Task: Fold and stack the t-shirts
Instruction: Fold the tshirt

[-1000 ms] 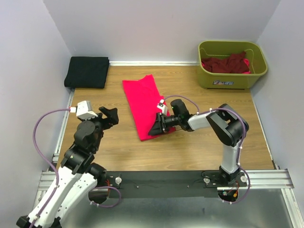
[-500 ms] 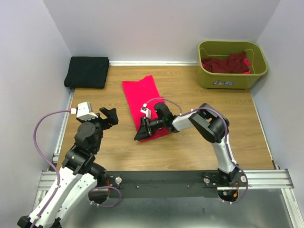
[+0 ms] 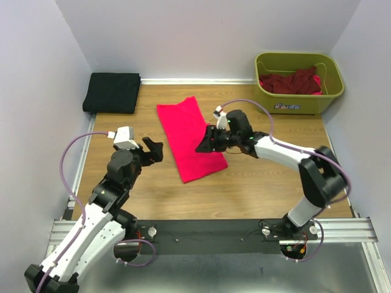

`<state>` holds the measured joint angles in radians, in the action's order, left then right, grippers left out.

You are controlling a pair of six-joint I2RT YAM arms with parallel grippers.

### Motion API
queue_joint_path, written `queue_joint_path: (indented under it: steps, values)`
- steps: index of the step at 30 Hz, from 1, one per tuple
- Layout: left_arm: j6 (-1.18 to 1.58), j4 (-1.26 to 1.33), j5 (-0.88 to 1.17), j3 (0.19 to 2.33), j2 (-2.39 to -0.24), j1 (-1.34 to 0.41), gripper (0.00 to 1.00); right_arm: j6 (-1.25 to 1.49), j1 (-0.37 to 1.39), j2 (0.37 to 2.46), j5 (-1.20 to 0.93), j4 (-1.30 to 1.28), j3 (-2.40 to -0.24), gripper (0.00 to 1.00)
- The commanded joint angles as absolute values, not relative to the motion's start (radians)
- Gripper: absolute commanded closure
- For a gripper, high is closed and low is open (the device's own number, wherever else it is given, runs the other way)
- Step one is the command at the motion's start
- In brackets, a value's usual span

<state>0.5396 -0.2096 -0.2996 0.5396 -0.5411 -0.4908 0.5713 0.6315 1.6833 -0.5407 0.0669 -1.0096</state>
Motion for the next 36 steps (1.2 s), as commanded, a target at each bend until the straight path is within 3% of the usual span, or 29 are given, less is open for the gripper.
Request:
queue_joint_path:
  steps: [1,5,11,24,30,36]
  values:
    - [0.607,-0.234,-0.146,0.543,-0.624,-0.488,0.06,0.445,0.629,1.597,-0.119,-0.328,-1.025,0.33]
    - [0.646,-0.264,-0.071,0.537,-0.689,-0.491,0.06,0.465,0.63,1.565,0.069,-0.468,-1.028,0.35]
    - [0.649,-0.265,-0.064,0.537,-0.735,-0.506,0.06,0.483,0.626,1.623,0.045,-0.489,-1.022,0.45]
    - [0.658,-0.265,-0.06,0.529,-0.775,-0.522,0.06,0.512,0.629,1.798,0.009,-0.491,-1.051,0.48]
    - [0.67,-0.272,-0.058,0.529,-0.784,-0.526,0.06,0.571,0.632,1.845,-0.02,-0.538,-1.008,0.64]
    - [0.721,-0.301,-0.035,0.532,-0.801,-0.535,0.06,0.58,0.637,1.824,-0.028,-0.6,-0.989,0.89]
